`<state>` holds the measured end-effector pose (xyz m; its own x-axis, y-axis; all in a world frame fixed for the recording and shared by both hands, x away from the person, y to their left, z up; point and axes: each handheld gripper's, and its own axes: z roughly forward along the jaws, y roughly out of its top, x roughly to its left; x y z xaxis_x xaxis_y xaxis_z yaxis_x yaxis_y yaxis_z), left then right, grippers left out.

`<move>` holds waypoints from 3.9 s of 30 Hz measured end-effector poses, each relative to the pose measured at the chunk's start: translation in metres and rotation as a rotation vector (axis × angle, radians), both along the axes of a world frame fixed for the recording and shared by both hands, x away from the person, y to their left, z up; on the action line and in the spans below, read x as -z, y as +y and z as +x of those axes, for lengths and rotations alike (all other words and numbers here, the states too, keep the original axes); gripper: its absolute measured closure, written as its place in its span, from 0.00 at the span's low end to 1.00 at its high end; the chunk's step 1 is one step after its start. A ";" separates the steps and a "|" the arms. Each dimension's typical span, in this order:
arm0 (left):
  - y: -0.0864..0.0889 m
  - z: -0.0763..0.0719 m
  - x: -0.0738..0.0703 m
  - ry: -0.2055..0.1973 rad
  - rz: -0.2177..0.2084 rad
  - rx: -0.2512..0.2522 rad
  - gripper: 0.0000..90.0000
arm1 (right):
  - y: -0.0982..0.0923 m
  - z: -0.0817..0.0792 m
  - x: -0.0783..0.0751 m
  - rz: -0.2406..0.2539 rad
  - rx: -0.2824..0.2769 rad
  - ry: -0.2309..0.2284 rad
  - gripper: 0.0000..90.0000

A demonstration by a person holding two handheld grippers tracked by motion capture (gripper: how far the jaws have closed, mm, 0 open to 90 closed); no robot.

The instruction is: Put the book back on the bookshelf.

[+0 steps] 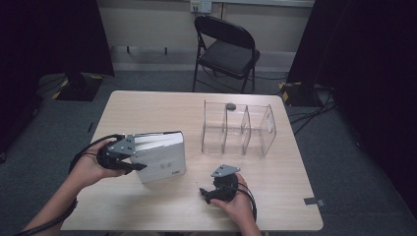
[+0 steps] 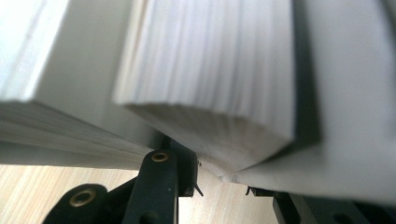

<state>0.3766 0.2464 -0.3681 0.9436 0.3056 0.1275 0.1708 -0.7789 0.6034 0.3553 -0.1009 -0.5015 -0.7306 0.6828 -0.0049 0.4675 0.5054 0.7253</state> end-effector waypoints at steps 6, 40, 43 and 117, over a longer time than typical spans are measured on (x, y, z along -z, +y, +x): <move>0.001 0.000 0.001 -0.011 0.001 -0.007 0.74 | 0.003 0.002 -0.001 -0.008 0.002 0.012 0.10; 0.017 -0.006 0.021 0.018 -0.020 -0.124 0.47 | 0.022 0.026 -0.035 -0.046 -0.216 0.075 0.23; 0.017 -0.006 0.021 0.023 -0.020 -0.126 0.46 | 0.027 0.030 -0.043 -0.070 -0.239 0.071 0.23; 0.040 -0.028 0.125 0.086 -0.132 -0.234 0.17 | 0.082 0.071 -0.162 -0.144 -0.476 0.058 0.26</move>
<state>0.3491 0.2866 -0.4935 0.8508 0.5255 -0.0049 0.3918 -0.6280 0.6724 0.4262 -0.0189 -0.3399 -0.9628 0.2690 -0.0249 0.1982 0.7659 0.6117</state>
